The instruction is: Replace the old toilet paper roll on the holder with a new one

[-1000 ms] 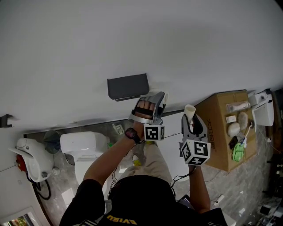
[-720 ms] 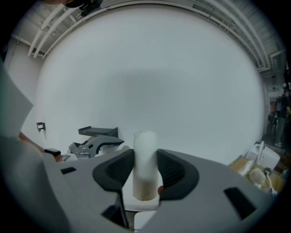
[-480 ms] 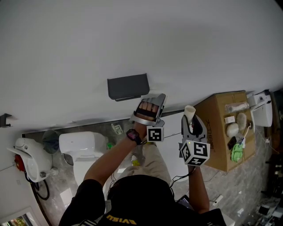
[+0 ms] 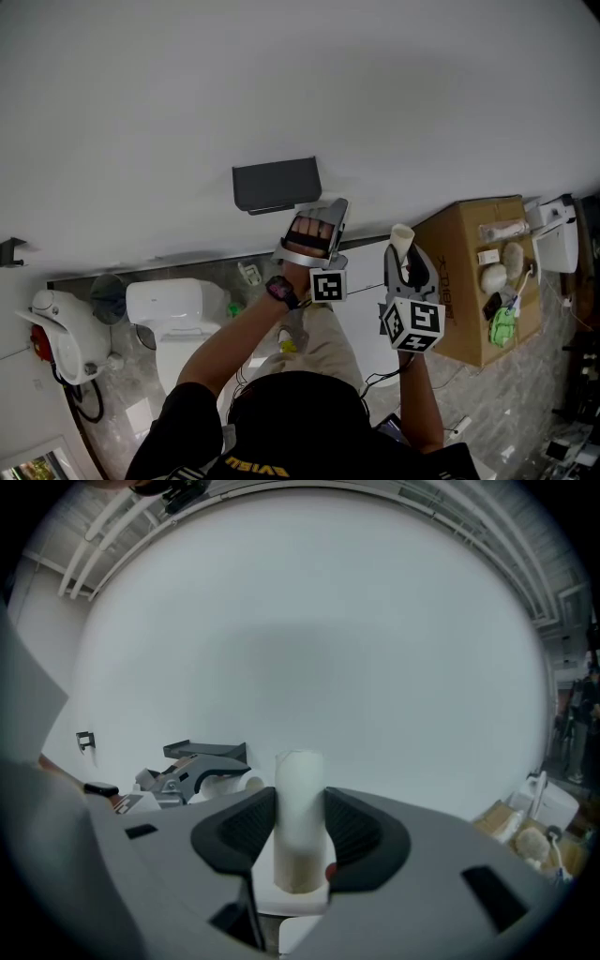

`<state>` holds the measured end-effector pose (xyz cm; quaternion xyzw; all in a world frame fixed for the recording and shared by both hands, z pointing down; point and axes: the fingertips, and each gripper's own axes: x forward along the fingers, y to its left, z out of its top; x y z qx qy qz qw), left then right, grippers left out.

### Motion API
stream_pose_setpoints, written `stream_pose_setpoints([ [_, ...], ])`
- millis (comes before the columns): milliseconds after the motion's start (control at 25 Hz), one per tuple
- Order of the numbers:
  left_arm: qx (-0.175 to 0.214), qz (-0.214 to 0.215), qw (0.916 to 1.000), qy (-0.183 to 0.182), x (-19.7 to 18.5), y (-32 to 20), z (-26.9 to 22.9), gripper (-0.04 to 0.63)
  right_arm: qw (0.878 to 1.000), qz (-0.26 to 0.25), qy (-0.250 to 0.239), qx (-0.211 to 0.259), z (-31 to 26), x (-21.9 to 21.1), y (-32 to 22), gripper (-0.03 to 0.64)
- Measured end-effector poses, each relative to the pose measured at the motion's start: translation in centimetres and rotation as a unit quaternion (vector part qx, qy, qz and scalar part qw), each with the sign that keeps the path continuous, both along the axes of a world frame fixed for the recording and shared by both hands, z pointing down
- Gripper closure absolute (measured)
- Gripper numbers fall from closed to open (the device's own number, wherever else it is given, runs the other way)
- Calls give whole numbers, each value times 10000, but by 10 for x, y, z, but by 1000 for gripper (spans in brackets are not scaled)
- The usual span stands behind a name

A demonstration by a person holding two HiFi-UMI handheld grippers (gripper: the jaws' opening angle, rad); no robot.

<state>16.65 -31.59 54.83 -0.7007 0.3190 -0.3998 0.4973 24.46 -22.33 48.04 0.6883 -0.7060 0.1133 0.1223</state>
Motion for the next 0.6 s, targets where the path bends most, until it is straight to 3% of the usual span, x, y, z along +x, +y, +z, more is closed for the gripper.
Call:
stream_pose_setpoints([
  [600,-83,-252,9996,1,-29,-10,10,328,10000,-80,31,-7,0,-11,-2,449],
])
